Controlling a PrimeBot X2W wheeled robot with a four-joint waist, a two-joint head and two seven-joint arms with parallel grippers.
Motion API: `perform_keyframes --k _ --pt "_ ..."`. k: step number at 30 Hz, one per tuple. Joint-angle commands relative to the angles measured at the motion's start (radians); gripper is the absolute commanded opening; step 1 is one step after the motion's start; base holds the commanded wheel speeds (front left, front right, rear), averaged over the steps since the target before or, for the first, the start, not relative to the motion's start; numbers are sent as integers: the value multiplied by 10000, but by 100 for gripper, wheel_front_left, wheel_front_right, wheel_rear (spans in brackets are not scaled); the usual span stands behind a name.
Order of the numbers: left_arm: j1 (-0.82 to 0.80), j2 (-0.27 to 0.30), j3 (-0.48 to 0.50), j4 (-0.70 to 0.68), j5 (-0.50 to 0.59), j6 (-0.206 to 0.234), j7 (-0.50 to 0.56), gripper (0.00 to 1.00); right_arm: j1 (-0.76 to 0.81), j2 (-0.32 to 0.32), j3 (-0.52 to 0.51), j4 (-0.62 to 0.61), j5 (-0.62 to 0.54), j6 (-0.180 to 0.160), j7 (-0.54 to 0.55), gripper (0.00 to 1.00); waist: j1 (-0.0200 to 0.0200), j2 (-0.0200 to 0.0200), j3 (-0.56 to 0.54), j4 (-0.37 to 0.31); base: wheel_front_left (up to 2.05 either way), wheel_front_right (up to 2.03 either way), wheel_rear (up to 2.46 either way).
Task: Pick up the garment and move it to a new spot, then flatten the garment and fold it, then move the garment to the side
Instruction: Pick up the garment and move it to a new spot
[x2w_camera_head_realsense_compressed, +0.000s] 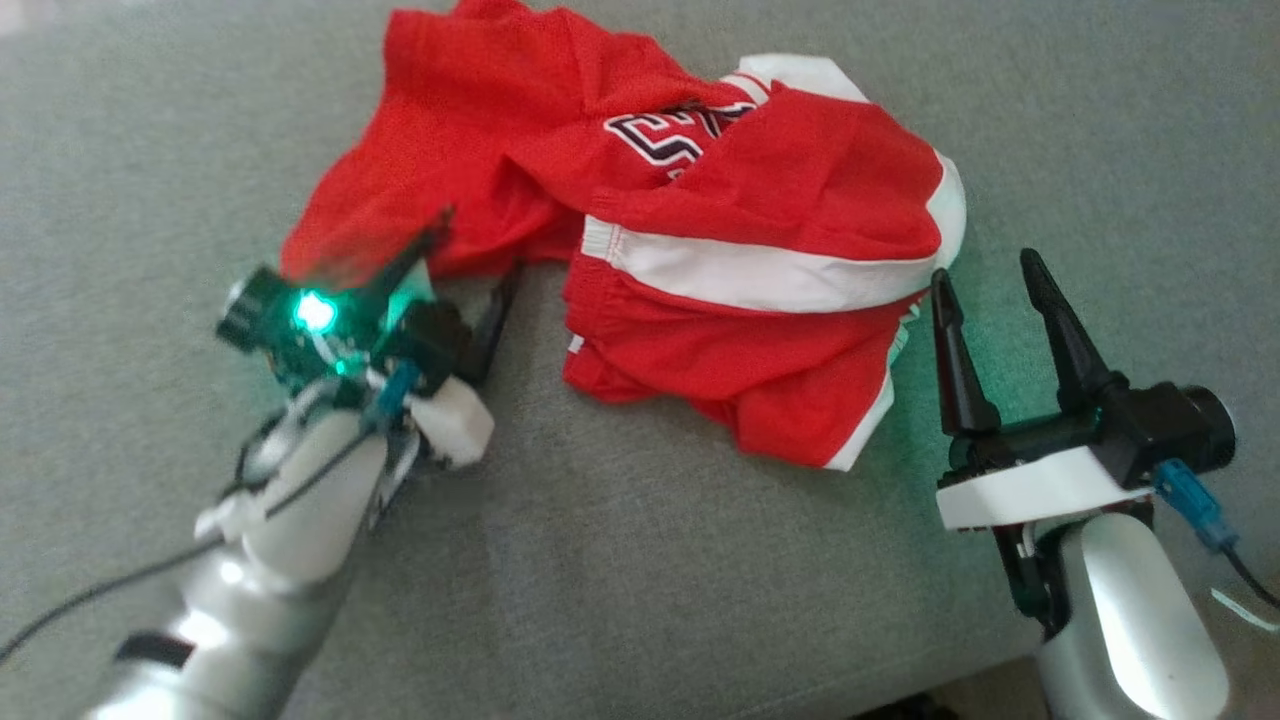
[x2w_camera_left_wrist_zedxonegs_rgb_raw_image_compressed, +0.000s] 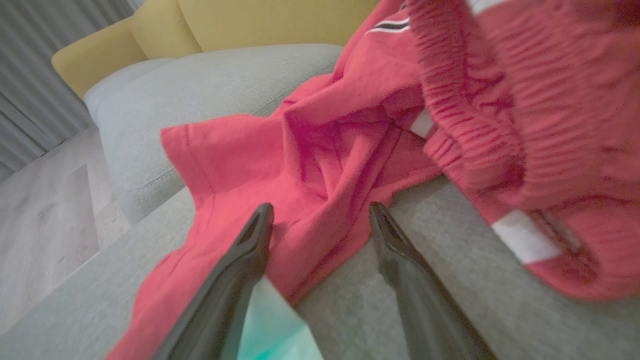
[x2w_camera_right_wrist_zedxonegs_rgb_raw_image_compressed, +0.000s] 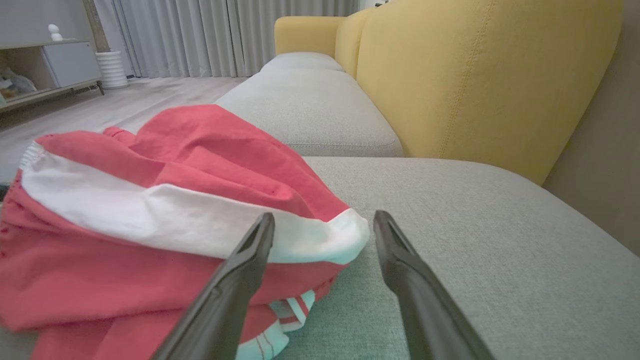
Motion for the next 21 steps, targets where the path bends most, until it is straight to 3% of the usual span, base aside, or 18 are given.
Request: perform_keyframes --k 1,7,8,9,10,15,21 --pt "-797 100 251 49 145 99 -62 100 -247 -22 261 -325 16 -7 -61 100 -1 0 368 -287 0 0 0" --pt "-1739 -218 211 1416 82 6 -278 100 -353 -22 351 -301 59 -7 -61 100 -1 0 587 -682 0 0 0" --pt "-1887 -257 212 1647 57 -27 -316 94 -366 -22 368 -292 61 -7 -61 100 -1 0 590 -723 0 0 0" --pt "-2052 -292 234 1834 43 10 -381 18 -373 -22 385 -287 60 -7 -61 100 -1 0 585 -755 0 0 0" --pt "-2209 -336 300 1988 -11 72 -461 0 -380 -22 398 -280 58 -7 -61 100 -1 0 572 -776 0 0 0" --pt "-2803 -600 792 2034 -596 75 -774 0 -328 -22 411 -246 21 -7 -61 100 -1 0 272 -711 0 0 0" --pt "-2888 -571 1643 104 -1511 -348 -810 0 -100 -22 450 -168 131 -7 -61 100 -1 0 -612 -417 0 0 0"
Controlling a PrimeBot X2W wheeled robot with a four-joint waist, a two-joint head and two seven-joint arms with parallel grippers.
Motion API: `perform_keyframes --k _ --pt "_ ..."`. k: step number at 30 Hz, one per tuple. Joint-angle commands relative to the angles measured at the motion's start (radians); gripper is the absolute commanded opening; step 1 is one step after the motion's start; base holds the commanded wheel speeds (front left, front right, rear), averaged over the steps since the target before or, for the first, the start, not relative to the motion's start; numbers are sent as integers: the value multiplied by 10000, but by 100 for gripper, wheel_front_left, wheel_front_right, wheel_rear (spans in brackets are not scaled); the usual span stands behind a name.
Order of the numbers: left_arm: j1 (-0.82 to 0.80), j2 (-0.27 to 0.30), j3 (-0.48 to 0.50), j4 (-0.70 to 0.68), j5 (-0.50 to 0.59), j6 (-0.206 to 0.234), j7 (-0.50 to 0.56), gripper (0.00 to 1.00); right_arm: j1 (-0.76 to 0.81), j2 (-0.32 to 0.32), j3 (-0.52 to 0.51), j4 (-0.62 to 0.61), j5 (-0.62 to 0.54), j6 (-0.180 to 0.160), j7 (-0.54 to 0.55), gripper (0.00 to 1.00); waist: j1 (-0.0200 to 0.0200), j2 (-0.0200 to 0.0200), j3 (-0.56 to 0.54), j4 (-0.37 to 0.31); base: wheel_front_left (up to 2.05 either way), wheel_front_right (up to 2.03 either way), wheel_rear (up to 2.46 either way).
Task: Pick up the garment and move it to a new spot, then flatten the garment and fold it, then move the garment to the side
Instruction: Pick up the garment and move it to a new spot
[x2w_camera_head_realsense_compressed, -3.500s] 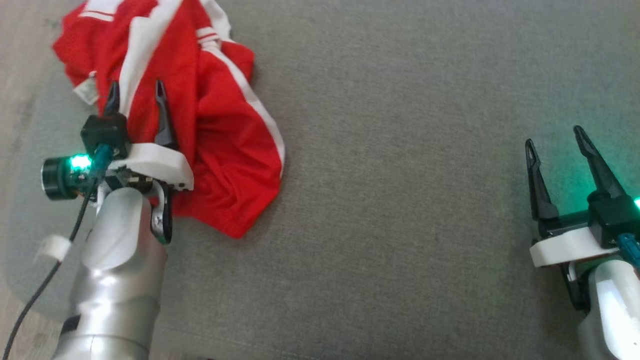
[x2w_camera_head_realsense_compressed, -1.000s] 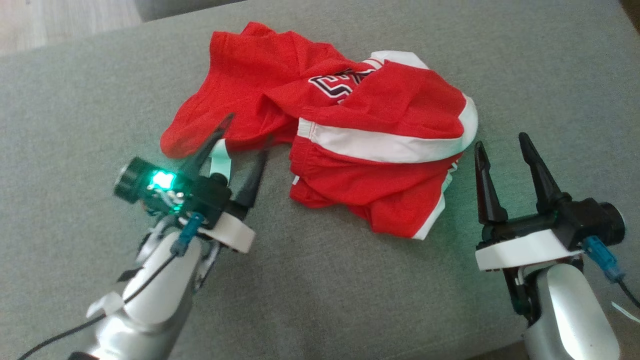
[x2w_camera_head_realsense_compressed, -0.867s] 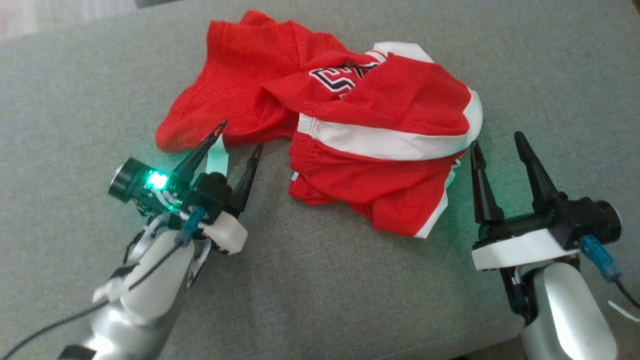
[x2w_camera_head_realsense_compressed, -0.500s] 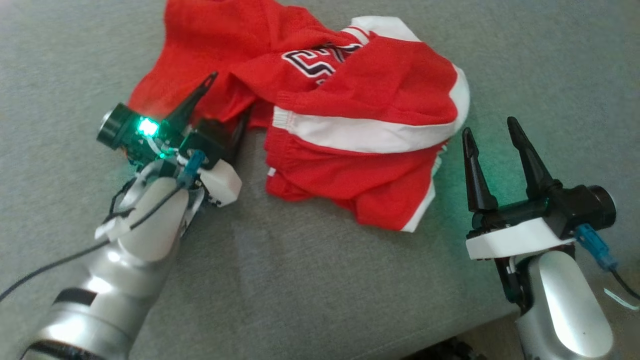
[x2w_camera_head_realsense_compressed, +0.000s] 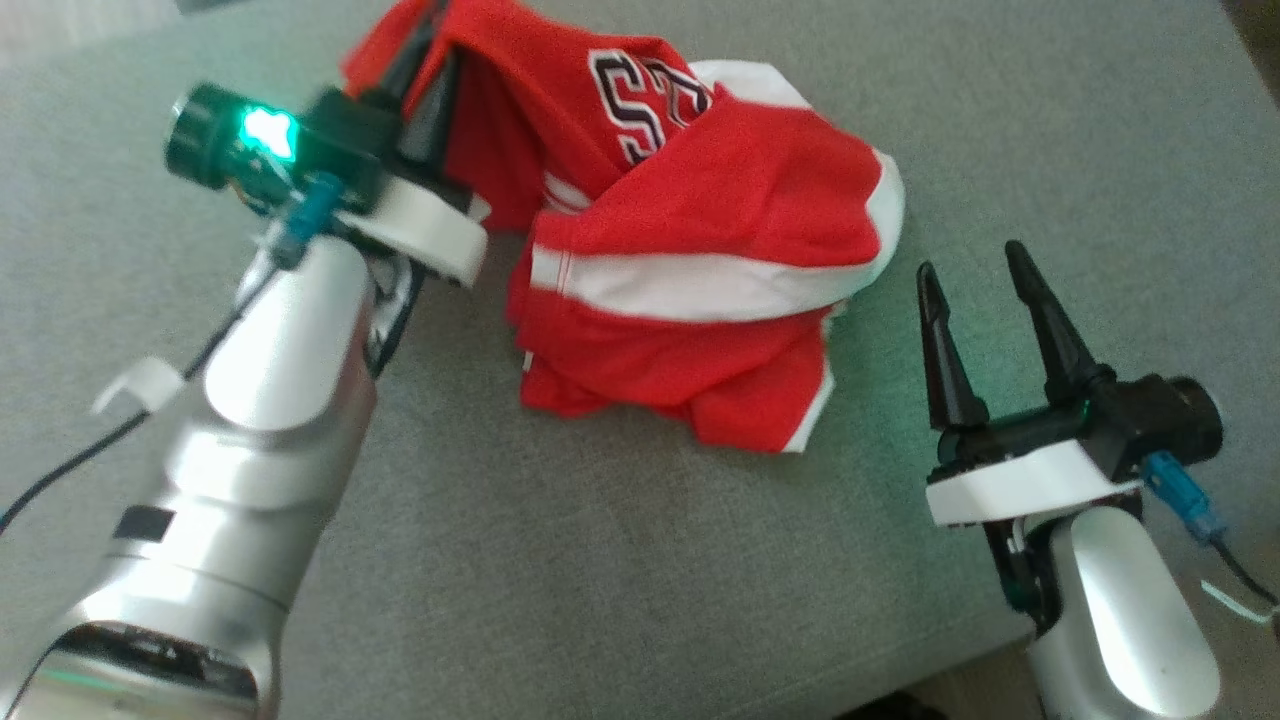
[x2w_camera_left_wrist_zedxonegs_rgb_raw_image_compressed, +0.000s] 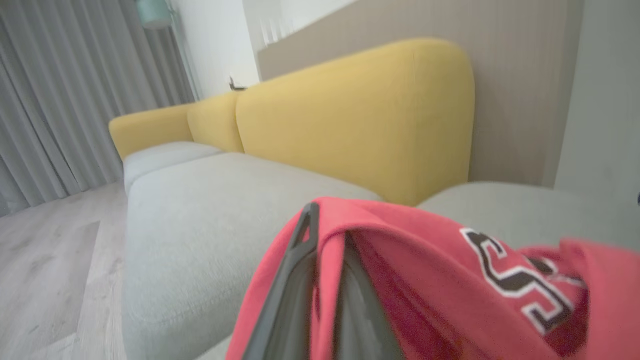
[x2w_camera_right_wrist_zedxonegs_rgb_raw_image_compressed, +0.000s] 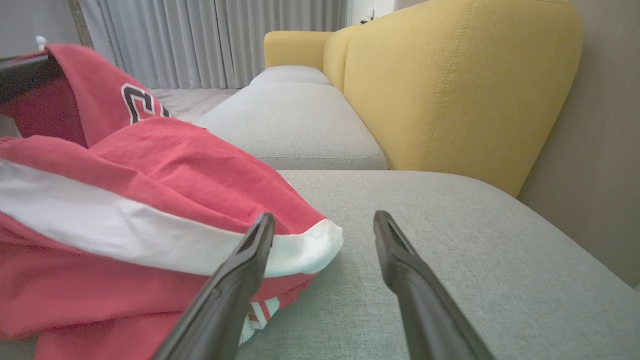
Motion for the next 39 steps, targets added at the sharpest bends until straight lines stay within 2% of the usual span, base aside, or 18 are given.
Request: perform_keyframes --k 1,7,13,20,28,33,39 --pt "-434 371 585 -715 -245 -75 -91 0 159 -22 262 -227 143 -7 -61 100 0 0 -600 220 0 0 0" --pt "-603 885 1414 -1494 -922 -256 -93 0 431 -22 387 -98 264 -7 -61 100 0 0 -1409 515 0 0 0" --pt "-851 1796 2101 -2112 -1135 -28 58 0 780 -22 351 -15 233 -7 -61 100 0 0 -2114 1120 0 0 0" --pt "-590 2753 2972 -3111 -1486 359 374 0 1094 -22 250 -13 67 -7 -61 100 0 0 -2480 2281 0 0 0" --pt "646 3589 3807 -3822 -1792 868 630 0 1281 -22 177 -16 -245 -7 -61 100 0 0 -2507 3811 0 0 0" --pt "1800 3562 4296 -3922 -2217 1207 592 0 1258 -22 164 -2 -491 -7 -61 100 0 0 -2289 4601 0 0 0" --pt "3483 2725 4308 -3057 -2896 1143 412 0 1243 -22 180 46 -889 -7 -61 100 0 0 -2000 5184 0 0 0"
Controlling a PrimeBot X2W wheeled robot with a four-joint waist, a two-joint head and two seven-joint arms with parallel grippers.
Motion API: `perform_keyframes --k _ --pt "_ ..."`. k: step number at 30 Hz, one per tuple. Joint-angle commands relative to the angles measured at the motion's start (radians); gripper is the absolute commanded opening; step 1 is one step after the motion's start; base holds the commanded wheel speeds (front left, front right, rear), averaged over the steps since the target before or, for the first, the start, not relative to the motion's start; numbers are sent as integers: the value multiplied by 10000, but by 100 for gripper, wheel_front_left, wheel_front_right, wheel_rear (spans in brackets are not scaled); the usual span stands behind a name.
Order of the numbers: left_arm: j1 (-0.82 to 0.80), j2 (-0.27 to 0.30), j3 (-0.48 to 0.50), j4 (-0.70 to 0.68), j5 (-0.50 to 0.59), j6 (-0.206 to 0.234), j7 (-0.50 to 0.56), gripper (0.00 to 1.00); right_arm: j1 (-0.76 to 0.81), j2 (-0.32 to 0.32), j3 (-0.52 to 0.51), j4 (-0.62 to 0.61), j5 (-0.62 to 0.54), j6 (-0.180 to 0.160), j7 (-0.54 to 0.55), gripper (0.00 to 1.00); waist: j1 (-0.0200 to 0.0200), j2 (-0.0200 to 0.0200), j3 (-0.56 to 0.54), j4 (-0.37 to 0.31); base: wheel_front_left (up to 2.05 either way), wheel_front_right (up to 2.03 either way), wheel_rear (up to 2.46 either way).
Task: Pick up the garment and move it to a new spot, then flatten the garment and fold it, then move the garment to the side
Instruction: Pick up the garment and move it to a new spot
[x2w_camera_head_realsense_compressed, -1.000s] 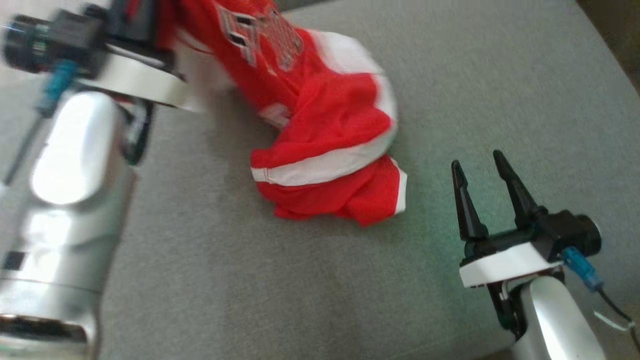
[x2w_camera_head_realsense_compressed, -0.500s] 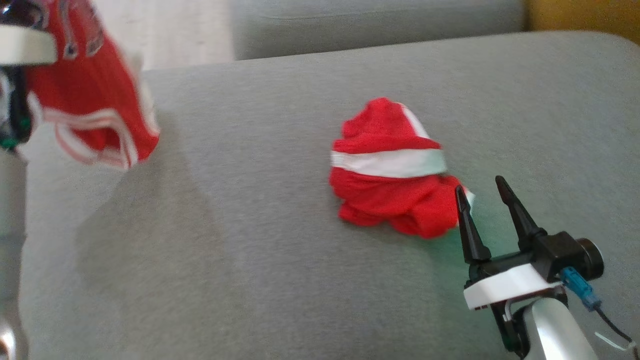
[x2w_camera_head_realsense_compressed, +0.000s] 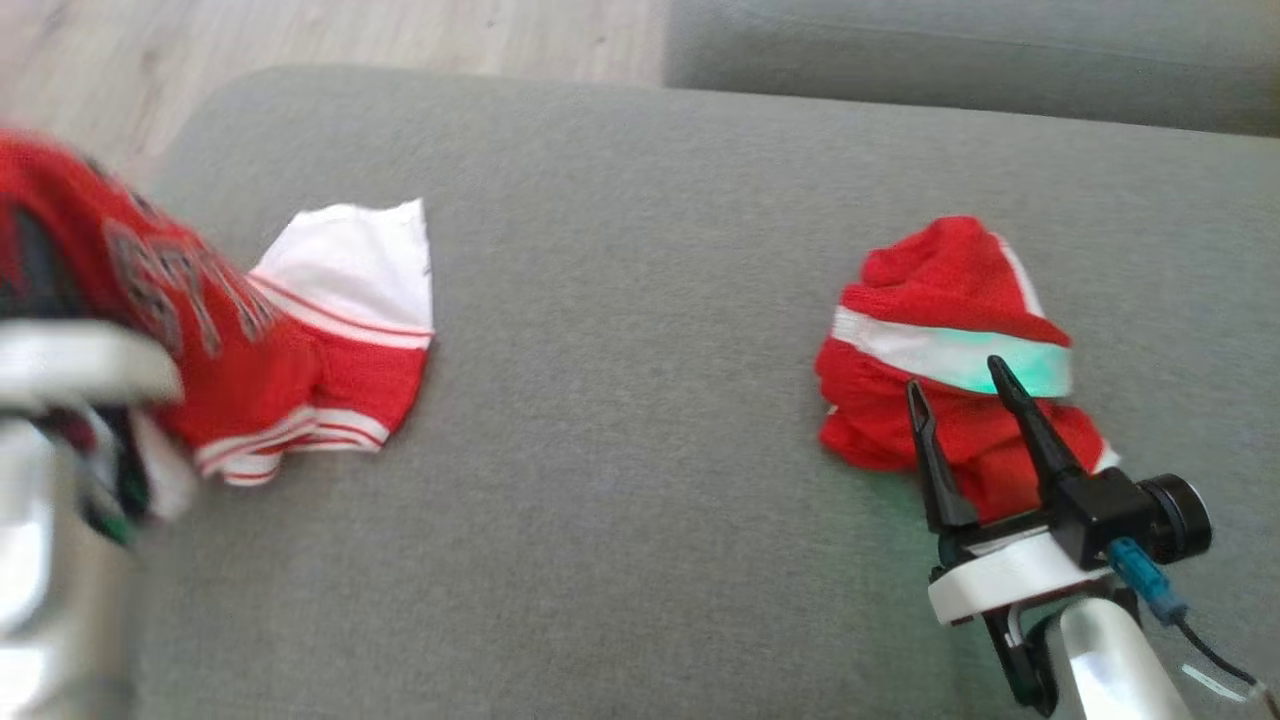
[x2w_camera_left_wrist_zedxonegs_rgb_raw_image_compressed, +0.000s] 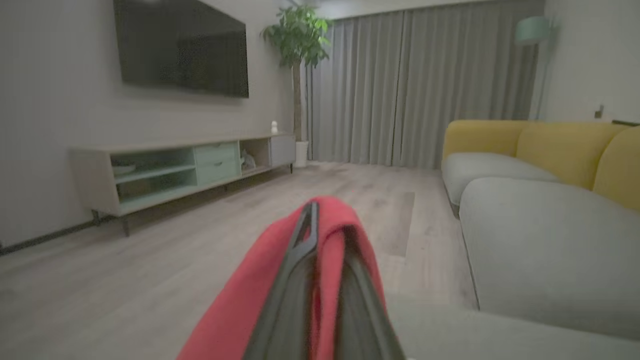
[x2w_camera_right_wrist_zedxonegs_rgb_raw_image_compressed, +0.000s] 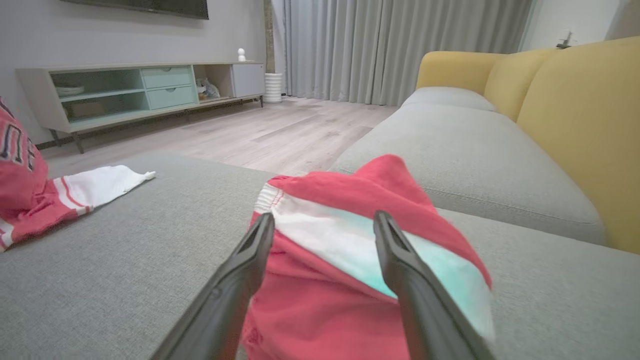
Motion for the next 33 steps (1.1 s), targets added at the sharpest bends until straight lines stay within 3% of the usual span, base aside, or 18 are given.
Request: perform_keyframes --k 1,5,6,7,8,9,10,15,20,21,25,29,33 --pt "165 -37 238 316 -263 -145 -110 0 -182 -20 227 -267 -185 -7 -63 100 0 -1 281 326 0 0 0" --pt "786 -768 9 1955 -758 -621 -152 0 -336 -20 250 -269 -405 -7 -63 100 0 -1 574 371 0 0 0" --pt "844 -921 7 2381 -877 -718 -184 8 -398 -20 286 -272 -440 -7 -63 100 0 -1 654 337 0 0 0" --pt "881 -1059 4 2755 -958 -791 -237 35 -453 -20 324 -270 -466 -7 -63 100 0 -1 710 302 0 0 0" --pt "881 -1059 4 2755 -958 -791 -237 35 -453 -20 324 -270 -466 -7 -63 100 0 -1 710 302 0 0 0" --pt "901 -1177 -31 3074 -979 -859 -297 78 -491 -20 351 -272 -478 -7 -63 100 0 -1 750 280 0 0 0" --pt "901 -1284 -53 3331 -987 -909 -362 100 -509 -20 362 -274 -481 -7 -63 100 0 -1 768 273 0 0 0" --pt "1192 -1380 -23 3619 -432 -643 -587 100 -407 -20 376 -219 -370 -7 -63 100 0 -1 630 244 0 0 0" --pt "3406 -1944 555 1073 682 -64 -600 100 -195 -20 205 -264 -86 -7 -63 100 0 -1 243 363 0 0 0" --pt "3406 -1944 555 1073 682 -64 -600 100 -195 -20 205 -264 -86 -7 -63 100 0 -1 243 363 0 0 0" --pt "5477 -2610 673 -995 1576 273 -601 100 21 -20 146 -256 38 -7 -63 100 0 -1 -129 512 0 0 0" --pt "6420 -3016 668 -2765 1896 51 -602 100 113 -20 143 -361 141 -7 -63 100 0 -1 -393 376 0 0 0" --pt "6565 -3268 781 -3888 2018 -235 -602 100 132 -20 418 -750 576 -7 -63 100 0 -1 -543 -178 0 0 0"
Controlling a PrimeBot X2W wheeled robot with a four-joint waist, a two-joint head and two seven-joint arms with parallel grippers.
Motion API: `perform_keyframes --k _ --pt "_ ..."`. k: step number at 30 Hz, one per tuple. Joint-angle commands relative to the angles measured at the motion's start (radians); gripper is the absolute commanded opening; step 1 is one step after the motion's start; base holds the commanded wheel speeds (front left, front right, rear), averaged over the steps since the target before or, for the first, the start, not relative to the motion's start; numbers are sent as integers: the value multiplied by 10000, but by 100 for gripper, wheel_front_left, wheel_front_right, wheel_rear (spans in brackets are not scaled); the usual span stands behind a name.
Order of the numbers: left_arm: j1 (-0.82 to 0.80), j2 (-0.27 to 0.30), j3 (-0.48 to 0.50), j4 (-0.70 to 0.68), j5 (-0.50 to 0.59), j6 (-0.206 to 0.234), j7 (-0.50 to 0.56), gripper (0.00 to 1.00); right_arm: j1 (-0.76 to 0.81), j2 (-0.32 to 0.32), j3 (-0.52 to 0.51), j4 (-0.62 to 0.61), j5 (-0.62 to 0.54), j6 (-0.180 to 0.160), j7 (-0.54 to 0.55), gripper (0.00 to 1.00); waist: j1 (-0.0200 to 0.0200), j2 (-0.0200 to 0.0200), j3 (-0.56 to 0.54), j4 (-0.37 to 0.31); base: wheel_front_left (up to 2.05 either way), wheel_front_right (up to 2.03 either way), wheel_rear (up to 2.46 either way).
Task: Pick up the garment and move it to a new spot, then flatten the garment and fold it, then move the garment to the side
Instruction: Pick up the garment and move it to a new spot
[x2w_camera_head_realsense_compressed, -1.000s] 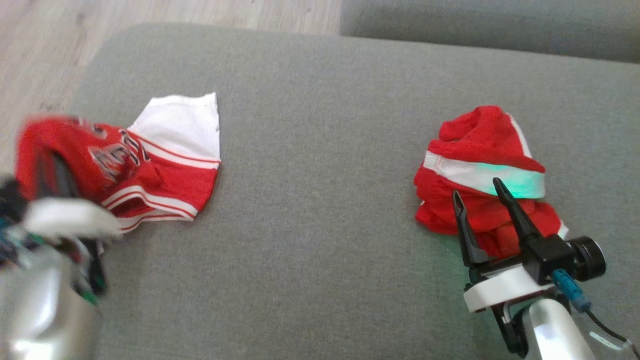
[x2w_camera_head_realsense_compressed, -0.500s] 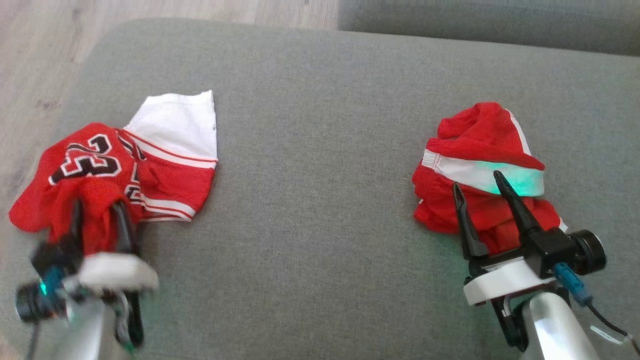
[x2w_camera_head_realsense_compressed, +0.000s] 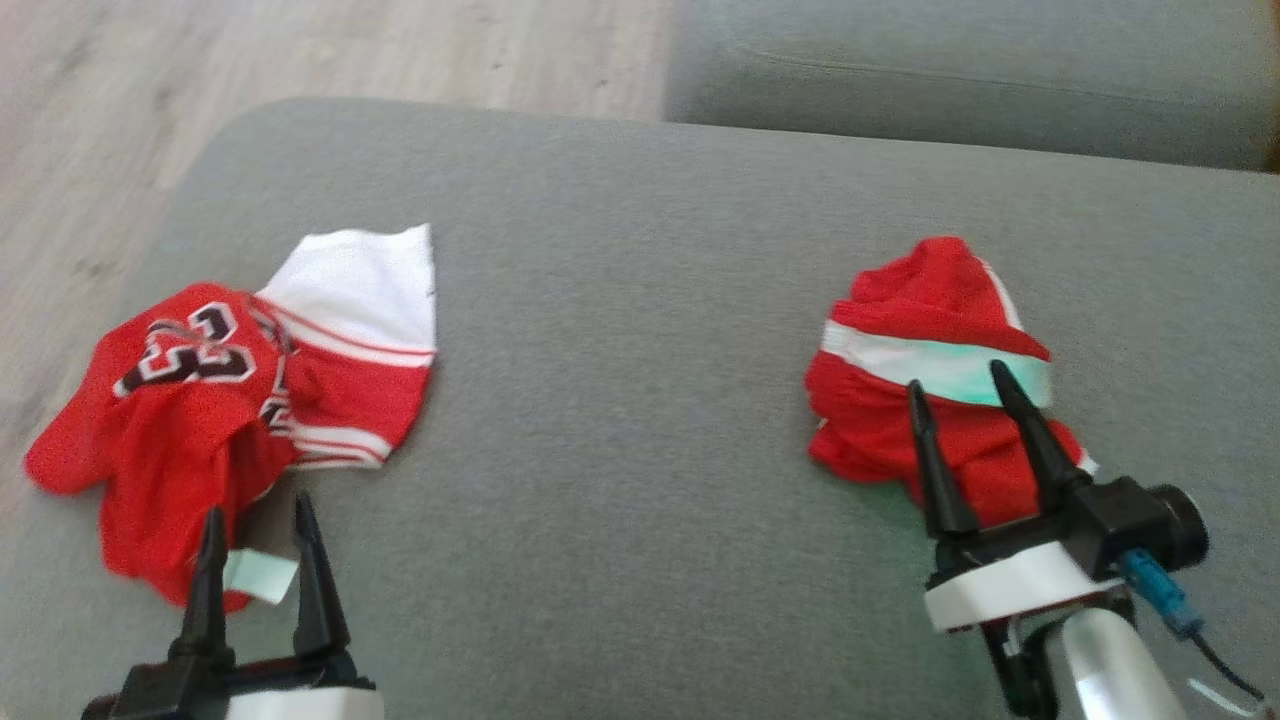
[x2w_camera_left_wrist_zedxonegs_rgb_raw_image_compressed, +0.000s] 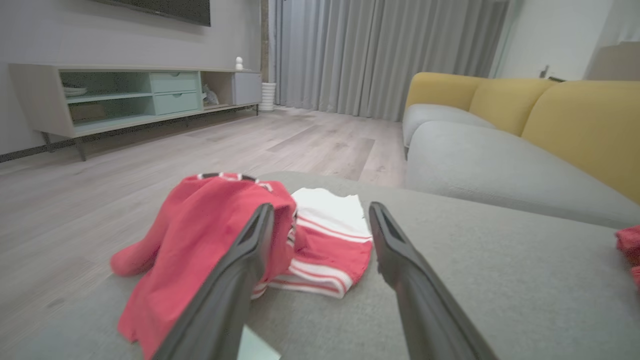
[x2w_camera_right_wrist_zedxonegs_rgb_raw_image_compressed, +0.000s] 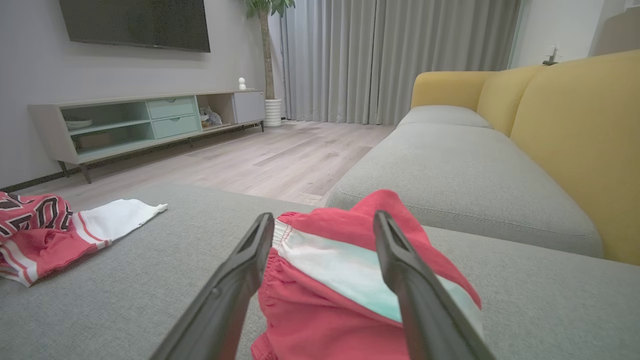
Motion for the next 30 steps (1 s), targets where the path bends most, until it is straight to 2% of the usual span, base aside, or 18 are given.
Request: perform_keyframes --k 1,9,13,22,30 --pt "-371 -69 382 -432 126 -27 -94 100 -125 -20 401 -390 64 -7 -63 100 1 -1 -109 -464 0 0 0" --pt "-805 -182 37 -650 462 25 -94 100 31 -20 822 -539 341 -7 -63 100 1 -1 -308 -2238 0 0 0" --pt "-593 -188 -58 -568 478 0 -95 100 322 -20 789 -502 293 -7 -63 100 1 -1 -596 -2855 0 0 0" --pt "160 -191 -278 -445 618 -44 -95 100 923 -137 707 -316 13 -7 -63 100 1 -1 -1064 -3386 0 0 0" --pt "540 -192 -574 -3 840 -96 -95 100 1386 -311 766 -107 -23 -7 -63 100 1 -1 -1465 -3369 0 0 0"
